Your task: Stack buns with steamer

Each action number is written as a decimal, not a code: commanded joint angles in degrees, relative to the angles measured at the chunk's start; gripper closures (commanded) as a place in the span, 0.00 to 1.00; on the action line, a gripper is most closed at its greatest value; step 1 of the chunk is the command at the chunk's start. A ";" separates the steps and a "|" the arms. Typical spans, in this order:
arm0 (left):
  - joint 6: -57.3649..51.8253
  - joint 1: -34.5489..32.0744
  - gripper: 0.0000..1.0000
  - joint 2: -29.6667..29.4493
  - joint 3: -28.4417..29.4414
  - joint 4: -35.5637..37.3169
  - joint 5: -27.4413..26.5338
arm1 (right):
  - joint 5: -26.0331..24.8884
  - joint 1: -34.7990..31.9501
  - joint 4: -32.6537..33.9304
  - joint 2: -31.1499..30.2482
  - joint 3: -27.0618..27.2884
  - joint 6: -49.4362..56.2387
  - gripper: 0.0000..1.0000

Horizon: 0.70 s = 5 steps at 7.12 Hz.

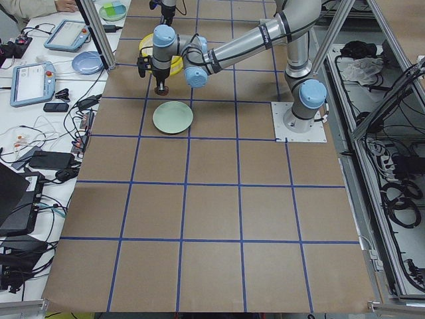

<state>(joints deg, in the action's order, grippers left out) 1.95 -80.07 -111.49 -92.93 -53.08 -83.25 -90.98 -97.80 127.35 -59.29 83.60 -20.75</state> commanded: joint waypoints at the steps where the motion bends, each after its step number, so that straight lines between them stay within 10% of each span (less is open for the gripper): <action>1: 0.24 0.00 1.00 -0.04 -0.06 0.08 0.02 | -0.08 -0.02 -0.25 -2.40 0.33 0.62 0.41; 5: 1.73 -0.17 1.00 0.22 0.03 0.17 1.76 | -3.16 0.24 -18.21 -15.91 0.69 5.19 0.00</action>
<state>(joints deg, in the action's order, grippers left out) 2.80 -80.19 -111.44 -92.96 -52.94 -82.81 -93.56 -97.65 117.07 -70.25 84.23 -17.10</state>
